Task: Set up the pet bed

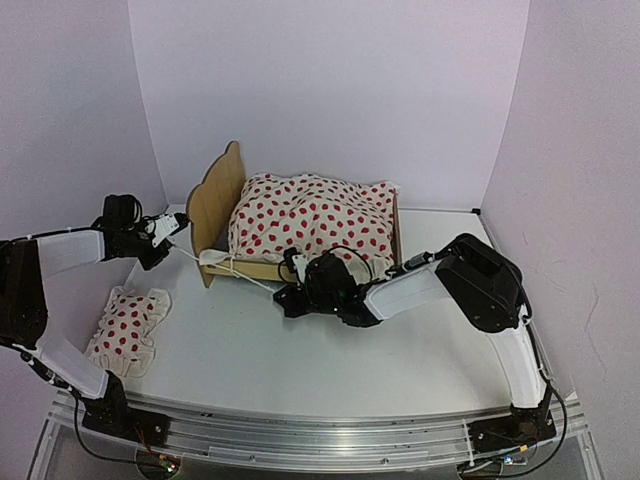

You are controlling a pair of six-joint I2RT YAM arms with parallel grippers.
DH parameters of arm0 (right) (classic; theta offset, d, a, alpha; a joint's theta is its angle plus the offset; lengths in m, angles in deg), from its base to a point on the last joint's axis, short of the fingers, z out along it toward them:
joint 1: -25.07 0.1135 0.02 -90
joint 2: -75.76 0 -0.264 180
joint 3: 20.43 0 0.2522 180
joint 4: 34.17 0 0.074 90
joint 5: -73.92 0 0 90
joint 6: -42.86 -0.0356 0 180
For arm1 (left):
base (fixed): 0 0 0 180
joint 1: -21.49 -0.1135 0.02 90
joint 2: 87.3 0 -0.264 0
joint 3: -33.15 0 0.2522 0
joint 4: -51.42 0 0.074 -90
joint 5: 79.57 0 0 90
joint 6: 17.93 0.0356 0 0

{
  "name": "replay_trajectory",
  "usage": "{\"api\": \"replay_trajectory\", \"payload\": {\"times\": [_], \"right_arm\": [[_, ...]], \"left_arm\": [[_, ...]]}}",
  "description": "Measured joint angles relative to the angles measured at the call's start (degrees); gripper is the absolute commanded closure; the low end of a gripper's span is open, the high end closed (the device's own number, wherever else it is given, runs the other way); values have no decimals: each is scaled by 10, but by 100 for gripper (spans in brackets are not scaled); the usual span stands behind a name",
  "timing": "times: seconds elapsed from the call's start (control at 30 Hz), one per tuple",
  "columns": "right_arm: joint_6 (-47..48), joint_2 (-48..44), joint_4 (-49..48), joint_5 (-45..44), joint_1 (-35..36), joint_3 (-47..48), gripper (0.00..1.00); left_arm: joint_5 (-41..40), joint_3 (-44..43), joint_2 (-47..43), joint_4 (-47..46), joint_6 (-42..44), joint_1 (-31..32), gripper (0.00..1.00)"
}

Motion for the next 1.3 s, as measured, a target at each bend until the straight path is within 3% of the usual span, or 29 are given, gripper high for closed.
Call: {"api": "replay_trajectory", "payload": {"times": [0.27, 0.33, 0.4, 0.47, 0.73, 0.9, 0.97, 1.1, 1.2, 1.3], "right_arm": [[-17, 16, -7, -15, 0, 1, 100], [-13, 16, -1, -15, -1, 1, 91], [-6, 16, 14, -9, -2, 2, 70], [4, 16, 38, 4, -2, 2, 61], [24, -63, 101, 97, -2, -64, 49], [40, -176, 231, 107, -2, -61, 47], [42, -211, 303, 93, -7, -19, 47], [31, -241, 387, 38, -35, 63, 42], [21, -257, 422, -5, -62, 76, 39], [7, -256, 462, -31, -87, 76, 38]], "left_arm": [[13, -3, 5, 1, -9, -1, 100], [26, -4, 5, 10, -6, -2, 100], [44, -4, 4, 31, 1, -4, 91], [54, -3, 1, 50, 13, -4, 79], [130, 45, -89, 162, 62, 0, 43], [196, 55, -187, 230, 103, 4, 37], [217, 54, -215, 239, 87, 34, 38], [201, 26, -212, 210, 3, 205, 39], [189, -18, -147, 180, -48, 292, 39], [165, -88, -36, 154, -83, 305, 47]]}}
